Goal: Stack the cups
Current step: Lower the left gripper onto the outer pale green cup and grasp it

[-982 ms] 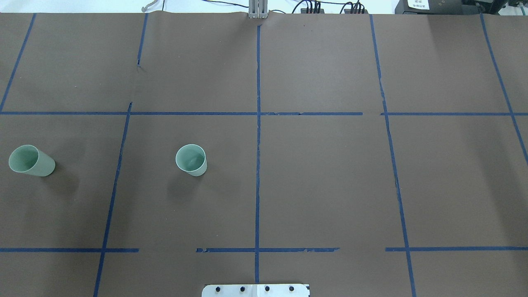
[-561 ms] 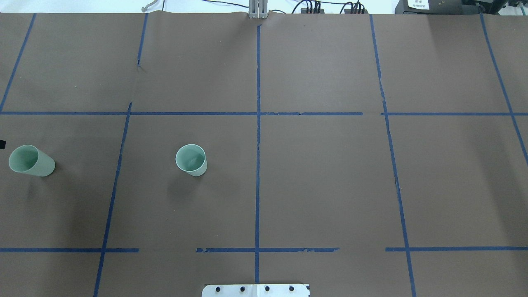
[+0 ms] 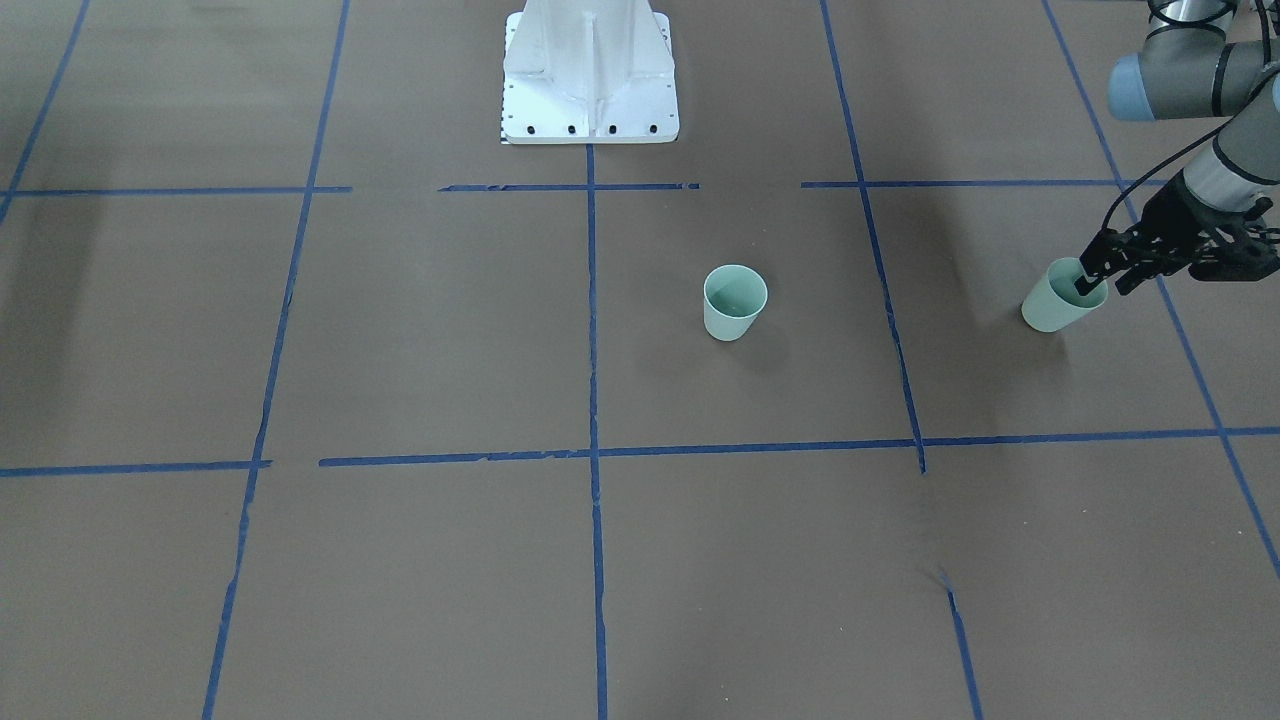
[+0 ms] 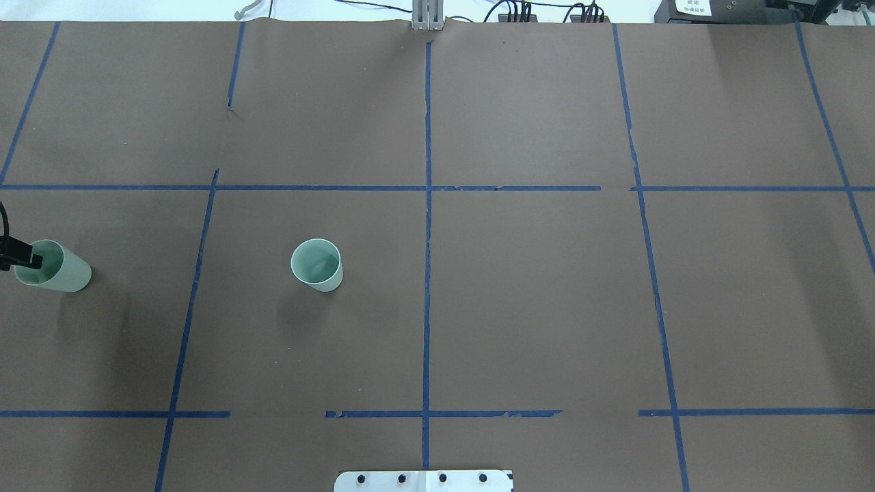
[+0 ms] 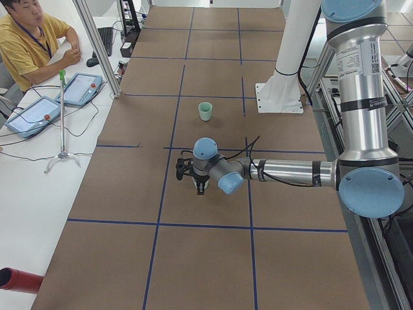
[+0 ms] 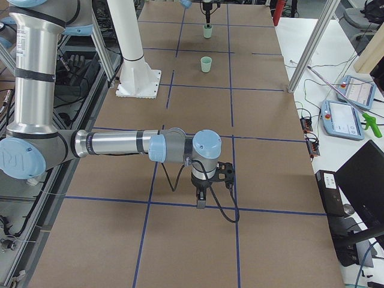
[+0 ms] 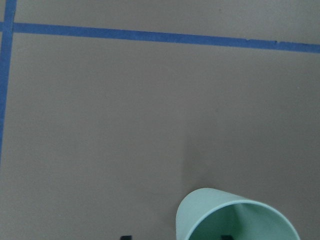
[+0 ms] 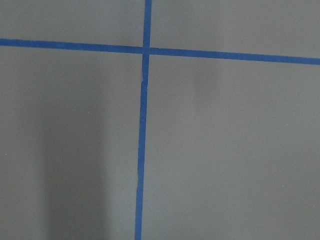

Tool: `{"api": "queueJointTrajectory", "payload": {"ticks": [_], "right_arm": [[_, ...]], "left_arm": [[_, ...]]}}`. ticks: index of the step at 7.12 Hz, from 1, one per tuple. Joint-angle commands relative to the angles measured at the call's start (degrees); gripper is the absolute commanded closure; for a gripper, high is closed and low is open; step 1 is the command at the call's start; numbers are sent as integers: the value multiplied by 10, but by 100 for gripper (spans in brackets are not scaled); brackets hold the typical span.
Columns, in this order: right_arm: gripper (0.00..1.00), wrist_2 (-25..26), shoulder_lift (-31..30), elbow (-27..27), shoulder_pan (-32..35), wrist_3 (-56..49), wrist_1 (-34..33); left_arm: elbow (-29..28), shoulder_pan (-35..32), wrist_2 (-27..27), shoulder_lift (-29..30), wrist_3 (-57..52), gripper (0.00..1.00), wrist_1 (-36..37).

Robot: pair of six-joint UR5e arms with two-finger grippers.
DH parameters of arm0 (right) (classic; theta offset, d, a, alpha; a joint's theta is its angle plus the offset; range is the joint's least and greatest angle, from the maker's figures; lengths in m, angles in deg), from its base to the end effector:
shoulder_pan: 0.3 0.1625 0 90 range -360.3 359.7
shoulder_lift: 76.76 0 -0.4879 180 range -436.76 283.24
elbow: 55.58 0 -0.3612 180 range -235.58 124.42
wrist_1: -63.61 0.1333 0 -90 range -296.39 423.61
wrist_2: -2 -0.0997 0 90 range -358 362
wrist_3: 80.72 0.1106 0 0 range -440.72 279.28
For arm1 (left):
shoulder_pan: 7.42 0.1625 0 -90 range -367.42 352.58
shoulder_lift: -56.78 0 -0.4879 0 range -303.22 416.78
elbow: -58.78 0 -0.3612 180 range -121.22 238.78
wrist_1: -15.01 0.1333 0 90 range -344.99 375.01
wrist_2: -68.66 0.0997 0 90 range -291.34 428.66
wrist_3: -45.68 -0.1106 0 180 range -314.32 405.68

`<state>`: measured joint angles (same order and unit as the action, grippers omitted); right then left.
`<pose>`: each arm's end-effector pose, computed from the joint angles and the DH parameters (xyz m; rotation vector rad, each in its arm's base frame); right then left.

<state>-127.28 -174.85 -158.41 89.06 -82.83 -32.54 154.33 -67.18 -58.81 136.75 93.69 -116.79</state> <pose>0.0589 -0.3895 0.7037 -0.0148 -0.6858 -0.0377 0.1483 -0.3854 0.6805 0.0890 0.8835 -0.0766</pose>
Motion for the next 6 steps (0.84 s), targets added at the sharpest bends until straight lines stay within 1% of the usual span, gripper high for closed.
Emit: {"api": "queueJointTrajectory", "payload": {"ticks": [1,2,3,4,6], "right_arm": [[0,0,0,0,-1,0,0],[0,0,0,0,0,0,0],[0,0,0,0,0,0,0],[0,0,0,0,0,0,0],[0,0,0,0,0,0,0]], "left_arm": [[0,2,-2,-1,2,100,5],[7,0,-2,-1,2,100,5],[28,-3,-1,-1,25,100,6],[61,-3,-1,4,58,100,33],[174,1,2,19,94,100,178]]}}
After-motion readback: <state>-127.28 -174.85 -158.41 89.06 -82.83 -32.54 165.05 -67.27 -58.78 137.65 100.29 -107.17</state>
